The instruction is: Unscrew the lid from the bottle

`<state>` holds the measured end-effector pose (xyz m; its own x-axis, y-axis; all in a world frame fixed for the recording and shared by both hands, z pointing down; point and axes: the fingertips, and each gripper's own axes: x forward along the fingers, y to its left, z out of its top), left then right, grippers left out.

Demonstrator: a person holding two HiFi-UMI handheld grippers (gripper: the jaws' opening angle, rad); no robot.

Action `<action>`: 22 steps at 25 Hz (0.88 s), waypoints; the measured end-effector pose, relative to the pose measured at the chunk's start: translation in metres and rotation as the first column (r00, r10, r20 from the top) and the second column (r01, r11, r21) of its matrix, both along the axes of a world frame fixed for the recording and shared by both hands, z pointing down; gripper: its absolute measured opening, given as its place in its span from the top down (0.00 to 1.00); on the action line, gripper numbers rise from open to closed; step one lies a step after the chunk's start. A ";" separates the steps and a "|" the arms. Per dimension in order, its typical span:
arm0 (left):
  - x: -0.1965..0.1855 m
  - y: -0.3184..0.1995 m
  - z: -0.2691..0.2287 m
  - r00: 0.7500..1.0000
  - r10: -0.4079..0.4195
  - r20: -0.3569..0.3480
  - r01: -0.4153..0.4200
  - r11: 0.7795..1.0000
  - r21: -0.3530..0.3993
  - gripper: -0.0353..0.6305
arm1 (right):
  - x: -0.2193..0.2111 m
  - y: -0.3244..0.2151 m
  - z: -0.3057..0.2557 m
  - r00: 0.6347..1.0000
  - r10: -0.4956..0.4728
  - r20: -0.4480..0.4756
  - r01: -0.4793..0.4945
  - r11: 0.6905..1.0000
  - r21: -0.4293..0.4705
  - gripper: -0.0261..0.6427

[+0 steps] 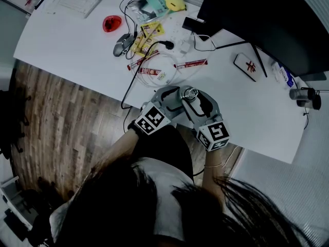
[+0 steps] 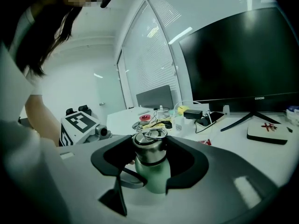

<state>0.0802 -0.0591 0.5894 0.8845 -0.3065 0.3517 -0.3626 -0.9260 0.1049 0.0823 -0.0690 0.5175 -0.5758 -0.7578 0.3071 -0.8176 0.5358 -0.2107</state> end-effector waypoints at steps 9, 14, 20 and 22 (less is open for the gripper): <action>-0.002 -0.002 0.002 0.998 0.059 0.014 -0.059 0.998 0.002 0.43 | -0.001 -0.001 0.000 0.998 -0.058 -0.004 0.058 0.998 0.007 0.62; -0.003 0.000 0.002 0.986 0.162 0.045 -0.162 0.987 -0.012 0.43 | -0.004 0.001 0.000 0.978 -0.204 -0.032 0.204 0.979 -0.016 0.62; -0.004 0.002 0.003 0.931 0.352 0.093 -0.350 0.936 -0.037 0.43 | -0.010 0.005 0.002 0.877 -0.476 -0.062 0.474 0.879 -0.052 0.62; -0.005 0.003 0.003 0.902 0.420 0.104 -0.418 0.908 -0.045 0.43 | -0.012 0.007 0.001 0.829 -0.555 -0.062 0.552 0.831 -0.058 0.62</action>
